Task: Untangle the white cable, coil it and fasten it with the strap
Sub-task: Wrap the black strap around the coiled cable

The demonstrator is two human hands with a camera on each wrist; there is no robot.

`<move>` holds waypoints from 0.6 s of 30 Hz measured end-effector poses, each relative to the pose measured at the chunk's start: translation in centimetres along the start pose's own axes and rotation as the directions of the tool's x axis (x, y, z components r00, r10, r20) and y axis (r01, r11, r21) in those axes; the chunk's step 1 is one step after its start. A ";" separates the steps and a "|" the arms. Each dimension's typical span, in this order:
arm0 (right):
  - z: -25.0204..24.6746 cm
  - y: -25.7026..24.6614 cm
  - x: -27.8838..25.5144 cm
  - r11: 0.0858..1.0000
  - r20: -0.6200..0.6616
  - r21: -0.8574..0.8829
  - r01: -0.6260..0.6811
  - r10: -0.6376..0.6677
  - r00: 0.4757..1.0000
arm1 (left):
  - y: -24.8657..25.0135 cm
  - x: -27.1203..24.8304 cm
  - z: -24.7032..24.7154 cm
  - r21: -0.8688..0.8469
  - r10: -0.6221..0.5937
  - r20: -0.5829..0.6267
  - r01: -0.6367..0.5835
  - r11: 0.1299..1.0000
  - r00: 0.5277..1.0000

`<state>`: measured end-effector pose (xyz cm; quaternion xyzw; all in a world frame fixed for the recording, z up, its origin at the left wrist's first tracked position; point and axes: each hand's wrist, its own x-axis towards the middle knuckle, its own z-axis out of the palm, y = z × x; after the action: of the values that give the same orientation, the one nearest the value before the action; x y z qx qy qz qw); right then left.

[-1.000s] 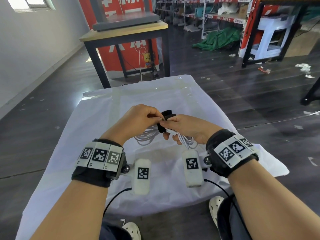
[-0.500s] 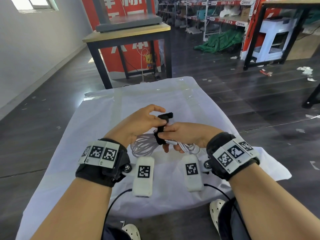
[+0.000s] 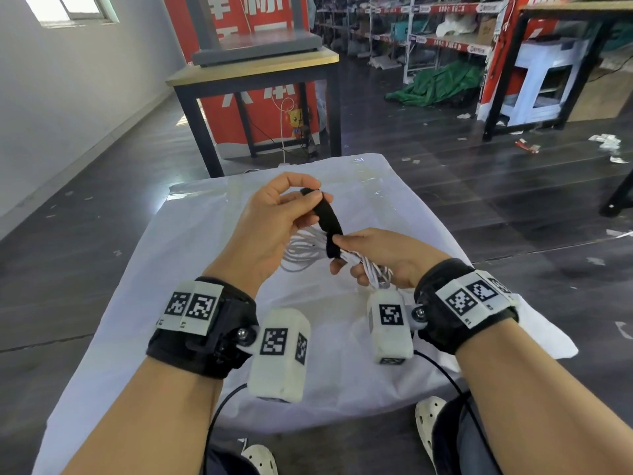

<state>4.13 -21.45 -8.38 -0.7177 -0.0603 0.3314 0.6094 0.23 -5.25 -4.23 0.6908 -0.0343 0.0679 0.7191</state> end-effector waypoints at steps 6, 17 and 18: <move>-0.5 -0.1 0.4 0.958 -0.076 0.286 0.006 0.017 0.997 | -0.7 0.0 0.2 -0.024 -0.107 0.054 0.108 0.994 0.993; -0.1 -0.4 0.5 0.756 -0.098 0.650 0.080 -0.021 0.995 | -1.4 0.2 0.8 0.029 -0.257 0.031 0.256 0.966 0.966; -0.1 -0.3 0.6 0.747 -0.112 0.658 0.091 -0.023 0.993 | -1.4 0.2 0.7 0.029 -0.263 0.025 0.262 0.965 0.964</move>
<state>4.71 -21.14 -8.35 -0.4683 0.0687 0.2772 0.8361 0.67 -5.97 -5.58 0.6991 0.0480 -0.0375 0.7124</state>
